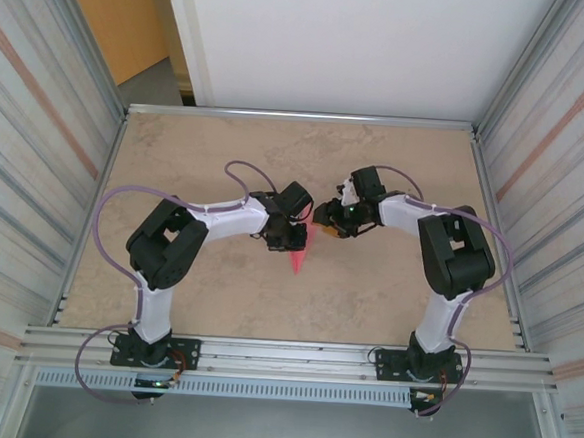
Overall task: Fold a paper plane with a square sheet of paper (pick it up from the middle)
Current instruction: Move the paper plane to the center of the table.
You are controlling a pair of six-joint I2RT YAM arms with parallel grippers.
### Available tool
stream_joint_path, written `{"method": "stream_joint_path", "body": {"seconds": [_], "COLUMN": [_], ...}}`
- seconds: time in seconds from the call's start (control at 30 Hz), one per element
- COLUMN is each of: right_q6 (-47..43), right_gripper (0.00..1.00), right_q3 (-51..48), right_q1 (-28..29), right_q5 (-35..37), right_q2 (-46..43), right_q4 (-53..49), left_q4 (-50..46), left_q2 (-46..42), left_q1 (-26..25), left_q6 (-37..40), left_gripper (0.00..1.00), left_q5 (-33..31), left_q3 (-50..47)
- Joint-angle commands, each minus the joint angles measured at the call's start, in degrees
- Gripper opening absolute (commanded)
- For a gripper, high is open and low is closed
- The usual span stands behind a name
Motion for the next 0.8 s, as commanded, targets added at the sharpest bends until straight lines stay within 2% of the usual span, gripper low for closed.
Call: {"method": "stream_joint_path", "body": {"seconds": [0.0,0.23,0.37,0.53,0.77], "right_q6": [-0.24,-2.38,-2.85,-3.27,-3.19], "right_gripper": [0.55,0.67,0.68,0.69,0.68], "right_q3": [-1.96,-5.36,-6.78,-6.85,-6.37], "right_q1": [-1.26,-2.70,-3.51,-4.53,-5.10], "right_q5": [4.80,14.51,17.66,17.93,16.26], "right_q2": [-4.46,-10.48,-12.66,-12.95,-11.93], "right_q4": [0.19,-0.21,-0.81,-1.40,-1.35], "left_q4": [-3.31,-8.04,-10.69,-12.95,-17.56], "left_q2": [-1.50,-2.18,-1.18,1.99,10.94], "left_q1": [-0.29,1.89,3.80,6.33,6.94], "left_q6": [2.27,5.98,8.46,11.47,14.25], "left_gripper": [0.08,0.04,0.04,0.05,0.06], "left_q5": [-3.75,-8.56,-11.46,-13.25,-14.87], "left_q3": [1.97,4.84,7.32,11.36,22.84]}}
